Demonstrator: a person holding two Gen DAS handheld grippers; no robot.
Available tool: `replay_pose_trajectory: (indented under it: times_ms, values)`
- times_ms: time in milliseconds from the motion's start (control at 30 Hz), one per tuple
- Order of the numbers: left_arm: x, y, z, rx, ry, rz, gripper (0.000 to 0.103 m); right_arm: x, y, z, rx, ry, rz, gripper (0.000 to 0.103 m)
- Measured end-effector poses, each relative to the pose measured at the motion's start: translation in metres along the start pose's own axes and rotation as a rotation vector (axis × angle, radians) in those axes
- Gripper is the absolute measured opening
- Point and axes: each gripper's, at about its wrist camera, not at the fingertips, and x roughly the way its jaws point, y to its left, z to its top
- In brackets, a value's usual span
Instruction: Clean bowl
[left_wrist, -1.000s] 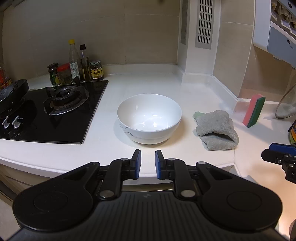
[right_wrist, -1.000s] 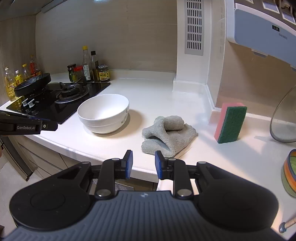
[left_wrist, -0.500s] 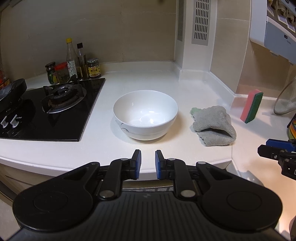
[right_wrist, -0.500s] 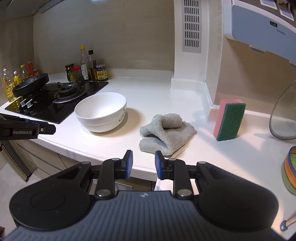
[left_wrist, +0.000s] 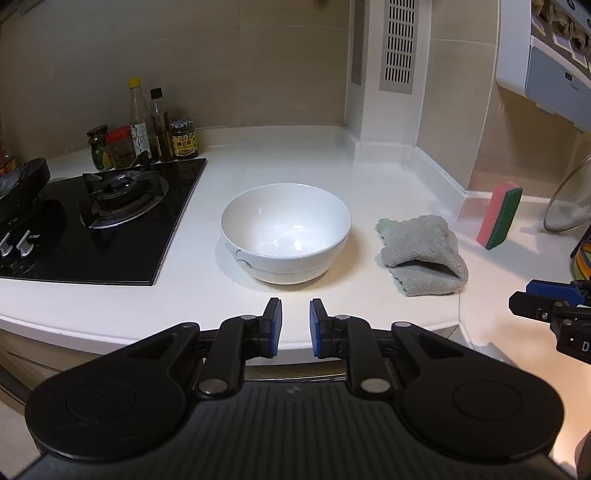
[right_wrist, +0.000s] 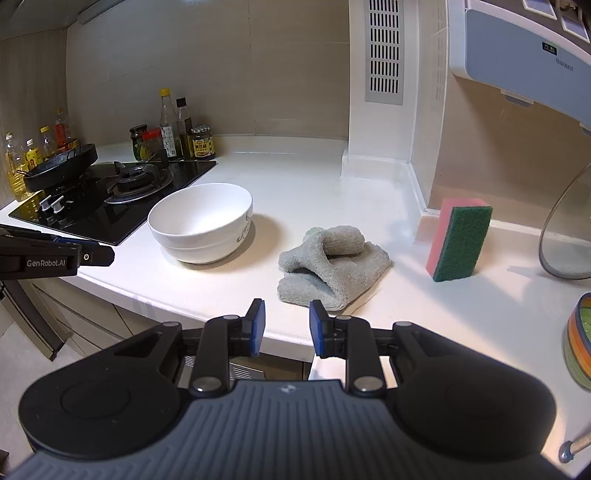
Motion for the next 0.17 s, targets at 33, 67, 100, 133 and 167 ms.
replay_pose_trajectory:
  times_ms: [33,67,100,133,167]
  values:
    - [0.0,-0.0003,0.0003,-0.001,-0.001,-0.003,0.021,-0.0003,0.0004,0.0001,0.0,-0.001,0.0,0.022]
    - [0.0002,-0.0008,0.0006,-0.002,-0.002,-0.003,0.021,-0.0006,0.0008,0.0005,0.0,-0.004,-0.001,0.022]
    - [0.0005,-0.0011,0.0008,-0.001,-0.002,-0.003,0.021,-0.0008,0.0012,0.001,-0.002,-0.006,-0.001,0.022]
    - [0.001,-0.0013,0.001,-0.001,-0.003,-0.003,0.021,-0.001,0.0016,0.0013,-0.003,-0.007,-0.001,0.022]
    - [0.0015,-0.002,0.0013,-0.003,-0.003,-0.002,0.021,-0.001,0.0019,0.0014,-0.002,-0.007,-0.002,0.022]
